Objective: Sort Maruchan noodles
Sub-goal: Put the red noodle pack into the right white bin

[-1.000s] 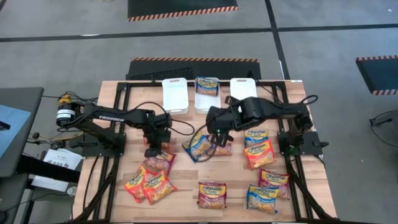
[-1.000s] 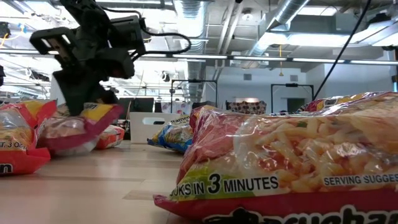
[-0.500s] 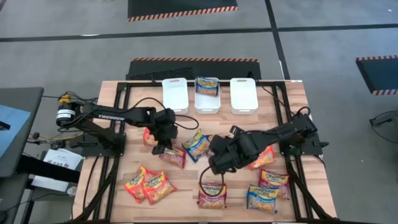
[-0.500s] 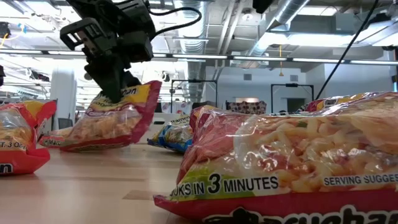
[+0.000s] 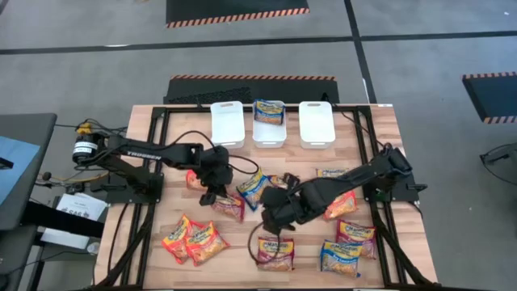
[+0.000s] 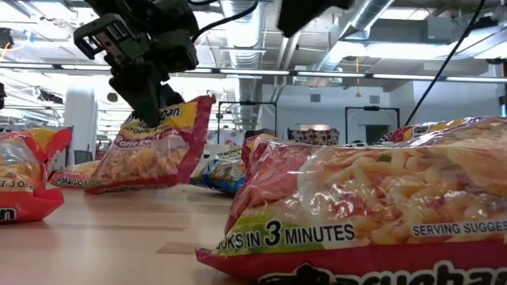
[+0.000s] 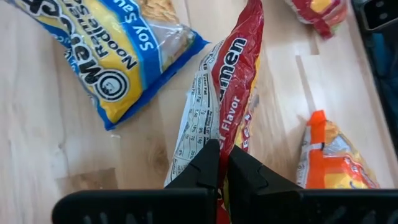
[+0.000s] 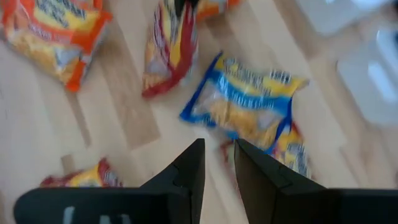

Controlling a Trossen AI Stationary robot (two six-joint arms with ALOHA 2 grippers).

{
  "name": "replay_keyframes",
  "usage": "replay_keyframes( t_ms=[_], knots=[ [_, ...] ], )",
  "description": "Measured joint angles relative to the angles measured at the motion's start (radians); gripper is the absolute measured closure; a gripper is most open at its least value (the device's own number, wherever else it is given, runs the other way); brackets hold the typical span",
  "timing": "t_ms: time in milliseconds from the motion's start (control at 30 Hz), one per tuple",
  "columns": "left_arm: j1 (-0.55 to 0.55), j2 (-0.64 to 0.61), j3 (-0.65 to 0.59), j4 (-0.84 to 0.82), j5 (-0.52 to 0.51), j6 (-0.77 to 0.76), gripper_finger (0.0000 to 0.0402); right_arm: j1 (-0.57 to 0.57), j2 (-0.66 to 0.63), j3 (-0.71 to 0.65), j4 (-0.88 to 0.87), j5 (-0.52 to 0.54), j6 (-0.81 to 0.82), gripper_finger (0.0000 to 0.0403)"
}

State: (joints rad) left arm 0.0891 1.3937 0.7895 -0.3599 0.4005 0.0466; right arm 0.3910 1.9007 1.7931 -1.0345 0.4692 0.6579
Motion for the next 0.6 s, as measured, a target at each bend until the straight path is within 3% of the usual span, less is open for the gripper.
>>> replay_keyframes(
  t_ms=[233, 600],
  knots=[
    [-0.024, 0.000, 0.000, 0.018, -0.047, -0.022, 0.0401, -0.057, 0.002, 0.000, 0.095, -0.082, -0.131, 0.0262],
    [-0.035, 0.000, 0.001, 0.045, -0.049, -0.036, 0.0401, -0.104, 0.018, 0.002, 0.160, -0.118, -0.162, 0.0159]
  ],
)
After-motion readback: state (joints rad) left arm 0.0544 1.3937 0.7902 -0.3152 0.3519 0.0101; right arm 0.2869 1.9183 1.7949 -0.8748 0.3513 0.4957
